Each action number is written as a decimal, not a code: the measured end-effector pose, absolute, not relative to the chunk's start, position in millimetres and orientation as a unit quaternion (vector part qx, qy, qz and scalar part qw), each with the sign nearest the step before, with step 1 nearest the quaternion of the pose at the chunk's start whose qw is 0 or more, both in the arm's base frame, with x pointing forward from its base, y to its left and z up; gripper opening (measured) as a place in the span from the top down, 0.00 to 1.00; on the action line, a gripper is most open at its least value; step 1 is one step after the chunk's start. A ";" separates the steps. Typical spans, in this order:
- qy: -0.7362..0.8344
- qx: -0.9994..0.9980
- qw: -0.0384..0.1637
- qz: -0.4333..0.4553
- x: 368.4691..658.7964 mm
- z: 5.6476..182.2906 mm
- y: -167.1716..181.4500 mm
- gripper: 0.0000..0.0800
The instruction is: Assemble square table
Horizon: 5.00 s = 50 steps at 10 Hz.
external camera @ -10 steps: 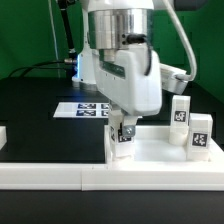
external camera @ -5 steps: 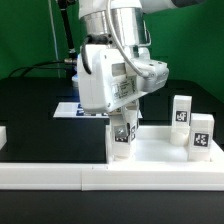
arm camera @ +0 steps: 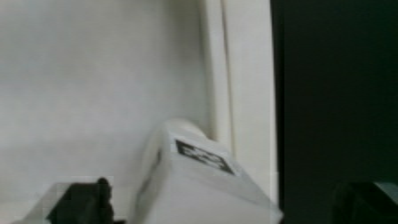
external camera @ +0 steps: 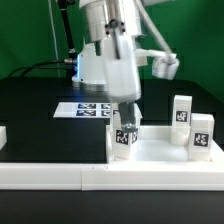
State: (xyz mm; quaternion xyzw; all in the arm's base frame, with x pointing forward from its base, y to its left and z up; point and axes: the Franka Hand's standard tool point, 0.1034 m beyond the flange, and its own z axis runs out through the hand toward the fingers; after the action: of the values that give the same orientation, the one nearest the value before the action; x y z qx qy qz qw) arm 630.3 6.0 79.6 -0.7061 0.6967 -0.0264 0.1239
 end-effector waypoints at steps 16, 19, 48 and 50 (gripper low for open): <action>0.518 -0.849 0.096 -0.041 624.9 64.7 -7.0 0.62; 0.725 -0.676 0.117 0.063 621.1 64.4 -7.3 0.63; 0.732 -0.676 0.073 0.036 623.2 66.7 -5.9 0.63; 0.842 -0.531 0.076 0.060 623.1 67.7 -5.5 0.63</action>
Offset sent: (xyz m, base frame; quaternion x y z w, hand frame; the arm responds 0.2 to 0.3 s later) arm 0.0000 0.0000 0.0000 0.0000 0.0000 -0.1938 0.9810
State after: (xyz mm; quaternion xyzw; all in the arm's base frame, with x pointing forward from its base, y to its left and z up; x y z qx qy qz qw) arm 623.1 -5.5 67.7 -0.5306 0.8421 0.0603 0.0760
